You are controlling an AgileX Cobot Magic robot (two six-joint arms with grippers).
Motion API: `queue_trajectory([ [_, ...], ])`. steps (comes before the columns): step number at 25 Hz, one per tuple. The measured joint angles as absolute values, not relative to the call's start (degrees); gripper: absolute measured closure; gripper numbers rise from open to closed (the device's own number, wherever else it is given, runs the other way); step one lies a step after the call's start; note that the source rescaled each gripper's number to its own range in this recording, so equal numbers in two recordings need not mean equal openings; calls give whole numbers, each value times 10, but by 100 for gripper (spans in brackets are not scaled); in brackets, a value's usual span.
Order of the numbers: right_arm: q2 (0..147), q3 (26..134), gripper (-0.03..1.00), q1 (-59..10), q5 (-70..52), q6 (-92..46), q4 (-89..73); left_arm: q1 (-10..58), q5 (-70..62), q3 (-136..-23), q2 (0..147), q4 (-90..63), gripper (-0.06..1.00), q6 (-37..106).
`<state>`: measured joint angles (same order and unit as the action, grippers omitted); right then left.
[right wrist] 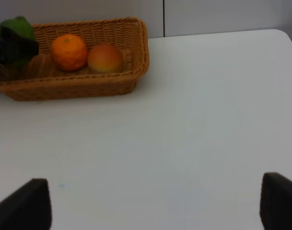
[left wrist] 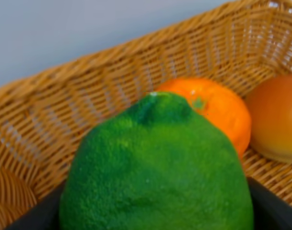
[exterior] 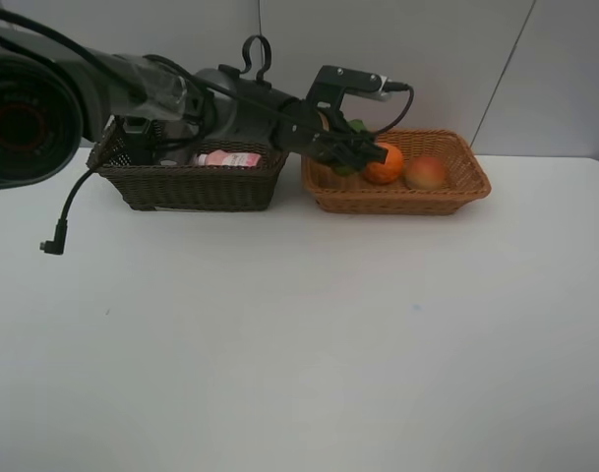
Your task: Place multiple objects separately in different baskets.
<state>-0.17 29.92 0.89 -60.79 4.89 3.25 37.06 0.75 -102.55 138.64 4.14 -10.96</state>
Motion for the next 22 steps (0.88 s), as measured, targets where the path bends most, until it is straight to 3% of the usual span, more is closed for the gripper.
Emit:
queue_trajectory([
  [8,-2,299,9,9,-608,49,33,371,-12,-1026,1388,40,32,-110],
  [11,-2,299,9,9,-608,49,33,371,-11,-1026,1388,33,7,-110],
  [13,-2,299,9,9,-608,49,33,371,-11,-1026,1388,31,-3,-110],
  [22,-2,299,9,9,-608,49,33,371,-15,-1026,1388,28,-5,-110],
])
